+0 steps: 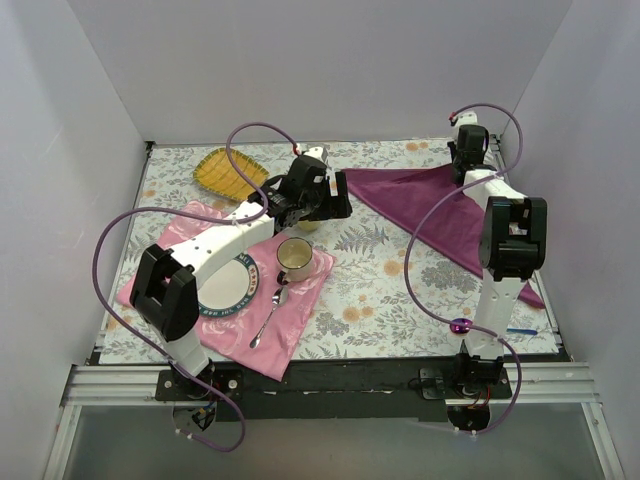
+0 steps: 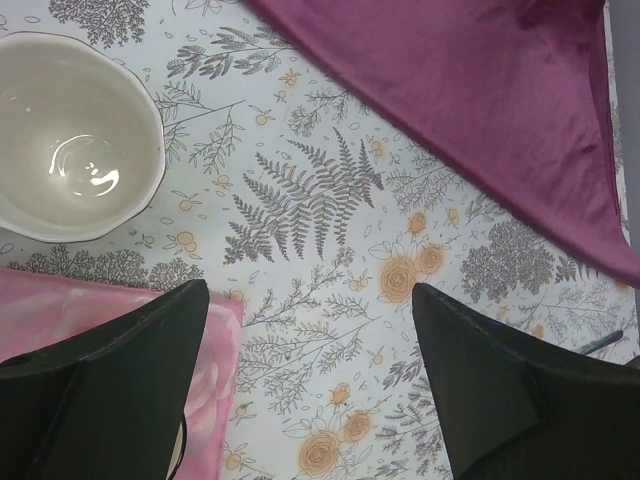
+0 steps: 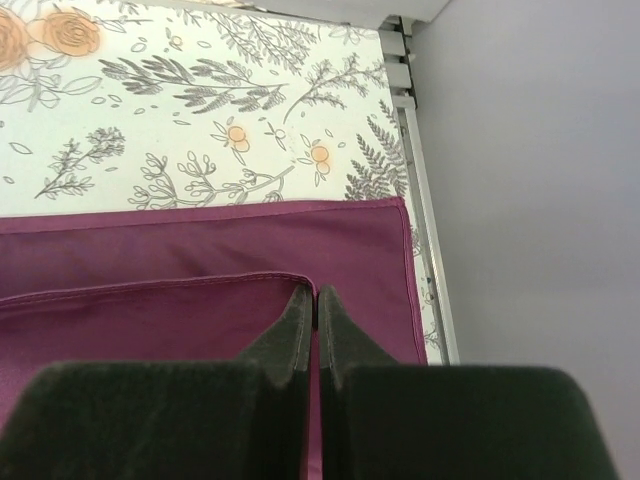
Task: Fold the napkin, place the utensils inside, and roll it up
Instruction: Fold the napkin
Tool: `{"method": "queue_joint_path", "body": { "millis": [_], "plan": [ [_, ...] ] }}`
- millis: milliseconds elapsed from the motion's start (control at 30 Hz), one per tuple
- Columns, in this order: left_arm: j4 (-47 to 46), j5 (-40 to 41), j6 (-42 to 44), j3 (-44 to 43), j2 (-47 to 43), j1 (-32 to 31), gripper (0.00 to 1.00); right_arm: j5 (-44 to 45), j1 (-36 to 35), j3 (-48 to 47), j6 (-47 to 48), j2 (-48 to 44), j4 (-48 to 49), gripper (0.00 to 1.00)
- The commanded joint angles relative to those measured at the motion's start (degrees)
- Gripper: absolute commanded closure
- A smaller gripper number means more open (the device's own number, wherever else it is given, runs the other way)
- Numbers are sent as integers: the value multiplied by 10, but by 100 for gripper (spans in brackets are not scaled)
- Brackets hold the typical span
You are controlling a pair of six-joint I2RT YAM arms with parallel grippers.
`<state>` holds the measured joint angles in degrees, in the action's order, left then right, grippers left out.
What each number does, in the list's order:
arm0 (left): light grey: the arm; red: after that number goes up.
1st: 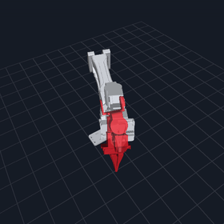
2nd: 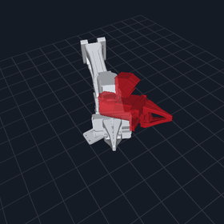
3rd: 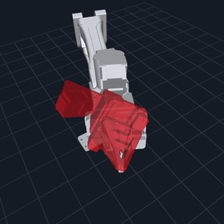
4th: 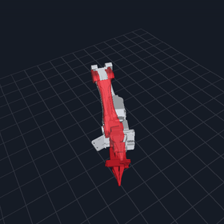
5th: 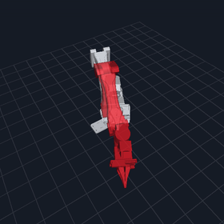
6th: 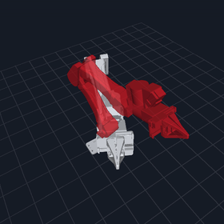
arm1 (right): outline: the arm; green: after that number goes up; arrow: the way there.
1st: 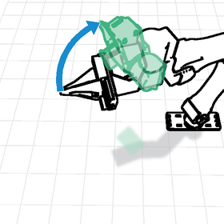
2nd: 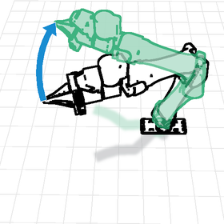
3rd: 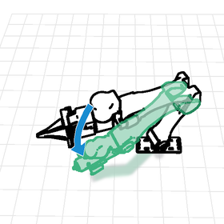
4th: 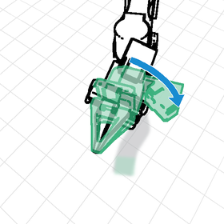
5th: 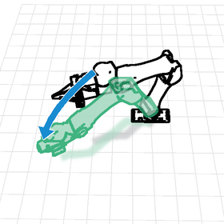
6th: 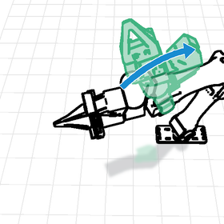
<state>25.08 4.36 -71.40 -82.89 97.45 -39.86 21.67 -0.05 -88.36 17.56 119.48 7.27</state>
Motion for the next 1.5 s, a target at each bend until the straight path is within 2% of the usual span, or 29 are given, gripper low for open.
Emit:
{"method": "queue_joint_path", "body": {
  "millis": [0,300,800,1467],
  "plan": [
    [0,-6,2,-25,-2,2,17,7,17,-37,-36,13,-1,99],
    [-2,-8,0,-28,3,2,17,68,26,-28,-68,13,-5,99],
    [-6,-20,-7,-34,10,2,18,112,44,-49,-90,42,0,99],
    [-6,-30,-8,-40,20,2,18,87,52,-95,-102,89,-1,99]
  ]
}}
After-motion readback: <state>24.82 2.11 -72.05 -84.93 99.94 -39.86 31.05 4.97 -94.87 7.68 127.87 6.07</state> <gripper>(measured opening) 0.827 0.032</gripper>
